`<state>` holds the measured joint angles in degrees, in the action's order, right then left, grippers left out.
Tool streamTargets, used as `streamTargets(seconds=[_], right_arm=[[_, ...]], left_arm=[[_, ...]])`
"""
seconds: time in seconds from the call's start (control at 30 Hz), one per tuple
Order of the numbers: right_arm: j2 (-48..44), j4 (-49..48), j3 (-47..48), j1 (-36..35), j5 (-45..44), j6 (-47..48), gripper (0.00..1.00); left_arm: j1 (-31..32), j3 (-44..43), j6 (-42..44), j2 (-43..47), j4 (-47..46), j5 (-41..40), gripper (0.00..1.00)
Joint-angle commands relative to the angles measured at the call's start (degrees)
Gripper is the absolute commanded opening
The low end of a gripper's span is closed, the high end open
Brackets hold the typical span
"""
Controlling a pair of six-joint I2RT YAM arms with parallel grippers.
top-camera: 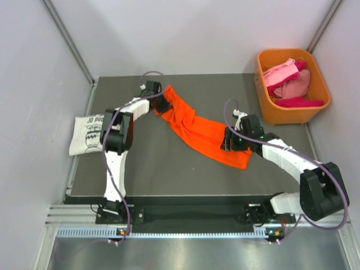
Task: Fold and stack the t-shirts
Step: Fold the tshirt
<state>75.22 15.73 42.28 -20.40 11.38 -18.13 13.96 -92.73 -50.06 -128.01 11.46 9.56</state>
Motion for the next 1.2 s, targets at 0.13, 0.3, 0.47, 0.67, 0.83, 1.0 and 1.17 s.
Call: streamTargets(seconds=[0.13, 0.3, 0.47, 0.67, 0.83, 1.0, 1.17], right_arm=[[-2.36, 5.0, -0.01, -9.63, -5.13, 2.4, 0.59], [-0.43, 7.83, 2.1, -14.05, -11.02, 3.01, 0.54], [2.38, 7.74, 2.8, -15.1, -13.57, 3.8, 0.52], [7.38, 8.35, 4.65, -17.03, -14.97, 5.03, 0.47], [11.26, 9.76, 6.67, -19.67, -17.7, 5.12, 0.34], [12.93, 10.47, 7.73, -24.15, -17.89, 3.11, 0.0], [13.98, 7.66, 10.53, -35.74, -9.99, -3.13, 0.0]], left_arm=[[-3.49, -29.41, 4.28, -18.76, 8.57, 3.43, 0.0], [-6.66, -33.31, 1.99, -22.29, 7.35, 6.7, 0.0], [-7.71, -31.73, 0.76, -22.29, 5.24, 10.47, 0.0], [-7.89, -31.9, 1.28, -22.11, 5.5, 9.86, 0.0], [-8.07, -31.9, 1.99, -22.29, 5.94, 9.6, 0.0], [-8.33, -31.73, 2.6, -22.2, 6.11, 10.04, 0.0], [-8.51, -31.81, 3.22, -22.11, 6.03, 9.86, 0.0]])
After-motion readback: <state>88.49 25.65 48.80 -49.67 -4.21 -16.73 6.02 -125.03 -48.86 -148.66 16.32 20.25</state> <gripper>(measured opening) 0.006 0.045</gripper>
